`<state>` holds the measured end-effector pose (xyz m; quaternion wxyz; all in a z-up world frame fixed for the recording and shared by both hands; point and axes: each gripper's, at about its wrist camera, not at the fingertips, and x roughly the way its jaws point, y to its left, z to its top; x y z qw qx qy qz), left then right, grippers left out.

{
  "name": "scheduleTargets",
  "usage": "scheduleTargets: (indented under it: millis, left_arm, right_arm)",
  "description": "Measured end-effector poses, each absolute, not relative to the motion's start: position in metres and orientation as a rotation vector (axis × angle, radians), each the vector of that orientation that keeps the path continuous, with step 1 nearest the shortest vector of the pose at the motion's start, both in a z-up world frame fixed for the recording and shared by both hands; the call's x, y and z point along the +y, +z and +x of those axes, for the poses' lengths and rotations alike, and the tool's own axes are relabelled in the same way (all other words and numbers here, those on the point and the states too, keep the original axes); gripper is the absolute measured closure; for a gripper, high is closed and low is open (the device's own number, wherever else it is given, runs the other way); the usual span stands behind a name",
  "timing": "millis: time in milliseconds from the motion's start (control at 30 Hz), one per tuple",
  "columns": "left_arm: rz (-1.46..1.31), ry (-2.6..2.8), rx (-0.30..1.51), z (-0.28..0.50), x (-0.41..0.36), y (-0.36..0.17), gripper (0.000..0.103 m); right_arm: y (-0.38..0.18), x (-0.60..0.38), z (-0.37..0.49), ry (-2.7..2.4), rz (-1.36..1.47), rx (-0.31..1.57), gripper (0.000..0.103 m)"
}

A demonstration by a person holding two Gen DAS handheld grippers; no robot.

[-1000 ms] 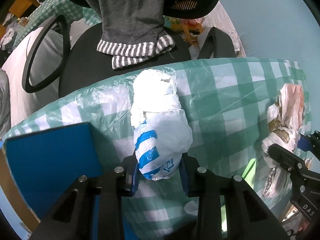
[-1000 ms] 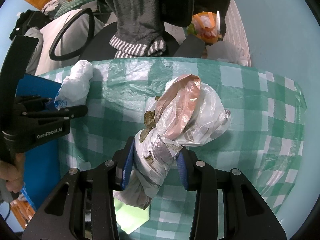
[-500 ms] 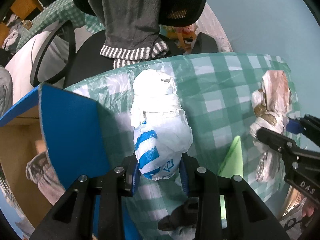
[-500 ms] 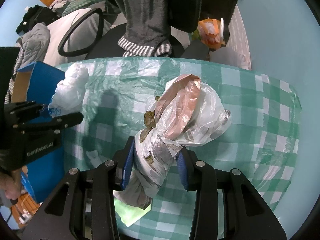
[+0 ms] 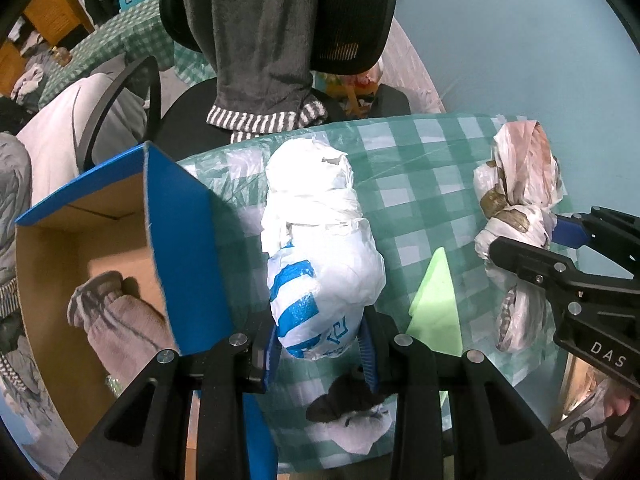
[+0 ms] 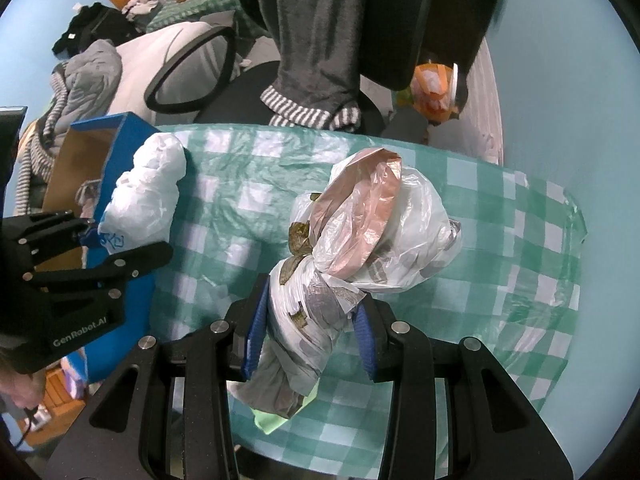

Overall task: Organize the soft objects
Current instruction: 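Grasp the blue-striped white bag bundle with the left tool while the right tool holds its bundle, then carry both bag bundles over the cardboard box with both tools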

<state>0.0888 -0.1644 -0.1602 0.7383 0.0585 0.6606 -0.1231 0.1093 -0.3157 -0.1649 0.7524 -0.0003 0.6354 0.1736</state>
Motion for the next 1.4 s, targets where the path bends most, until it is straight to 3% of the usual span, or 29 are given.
scheduleTargets:
  millis: [667, 1400]
  left_arm:
    - [0.065, -0.272, 1.362, 0.055, -0.134, -0.107, 0.07]
    - [-0.047, -0.135, 1.341, 0.03, -0.05, -0.096, 0.07]
  right_arm:
    - [-0.111, -0.271, 0.095, 0.49, -0.067, 1.297, 0.065]
    - [-0.088, -0.193, 0.087, 0.646, -0.151, 1.249, 0.065]
